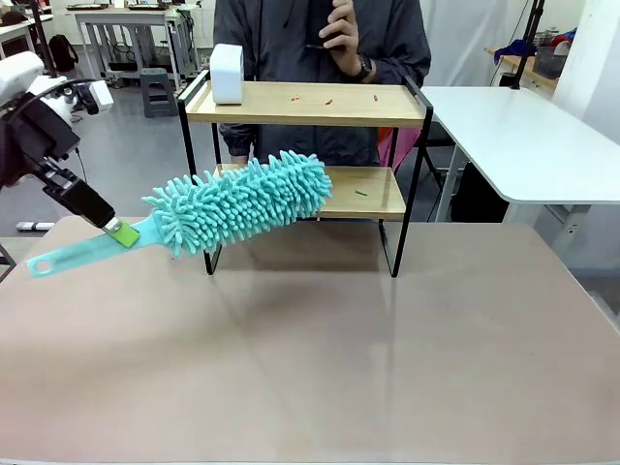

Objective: Clean the shelf.
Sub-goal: Clean the specific tier of the Shelf with the Duster once objects are removed, then clean the remaining tier of the Shelf with the Duster once objects are removed.

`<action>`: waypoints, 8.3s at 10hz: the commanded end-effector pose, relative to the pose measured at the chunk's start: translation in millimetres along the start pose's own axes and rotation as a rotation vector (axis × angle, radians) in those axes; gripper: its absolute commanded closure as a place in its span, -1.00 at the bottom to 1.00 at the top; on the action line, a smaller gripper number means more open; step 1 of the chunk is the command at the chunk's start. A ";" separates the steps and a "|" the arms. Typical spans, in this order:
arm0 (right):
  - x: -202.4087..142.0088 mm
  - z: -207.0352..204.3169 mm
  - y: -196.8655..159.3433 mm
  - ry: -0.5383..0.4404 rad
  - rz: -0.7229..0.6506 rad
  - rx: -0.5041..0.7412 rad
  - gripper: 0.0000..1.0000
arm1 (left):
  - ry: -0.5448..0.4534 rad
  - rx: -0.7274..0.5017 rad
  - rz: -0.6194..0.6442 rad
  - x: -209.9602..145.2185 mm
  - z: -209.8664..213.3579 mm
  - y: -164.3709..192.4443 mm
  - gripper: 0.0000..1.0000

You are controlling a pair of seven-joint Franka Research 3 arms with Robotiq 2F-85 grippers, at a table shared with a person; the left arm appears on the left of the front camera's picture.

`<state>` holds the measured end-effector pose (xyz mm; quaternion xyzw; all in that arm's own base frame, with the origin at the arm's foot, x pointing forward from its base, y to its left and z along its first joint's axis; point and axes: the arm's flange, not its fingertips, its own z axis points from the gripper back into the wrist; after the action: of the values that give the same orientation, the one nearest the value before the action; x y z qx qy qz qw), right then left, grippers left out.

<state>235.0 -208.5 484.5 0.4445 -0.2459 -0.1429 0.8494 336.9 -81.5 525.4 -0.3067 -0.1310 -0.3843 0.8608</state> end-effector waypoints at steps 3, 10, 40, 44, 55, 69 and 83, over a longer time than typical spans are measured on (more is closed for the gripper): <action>2.2 0.5 0.7 -0.012 0.023 0.019 -1.00 | -0.119 0.051 0.169 18.3 -17.9 -3.6 0.75; 2.2 0.5 0.7 -0.012 0.023 0.019 -1.00 | -0.335 0.288 0.449 41.9 -39.1 1.2 0.75; 2.2 0.5 0.7 -0.012 0.023 0.019 -1.00 | 0.232 0.067 -0.118 97.0 -59.0 -68.2 0.75; 2.2 0.5 0.7 -0.012 0.023 0.019 -1.00 | 0.155 -0.167 -0.233 59.6 -3.6 -72.3 0.75; 2.2 0.5 0.7 -0.012 0.023 0.019 -1.00 | -0.700 0.011 0.646 -177.4 174.6 65.3 0.75; 2.2 0.5 0.7 -0.012 0.023 0.019 -1.00 | -0.672 0.074 0.652 -206.1 161.7 75.5 0.75; 2.2 0.5 0.7 -0.012 0.023 0.019 -1.00 | -0.574 0.135 0.733 65.3 161.2 -54.7 0.75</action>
<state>234.6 -208.9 485.2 0.4431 -0.2454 -0.1432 0.8503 322.1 -23.9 713.2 -0.3752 -0.3174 0.0641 0.8686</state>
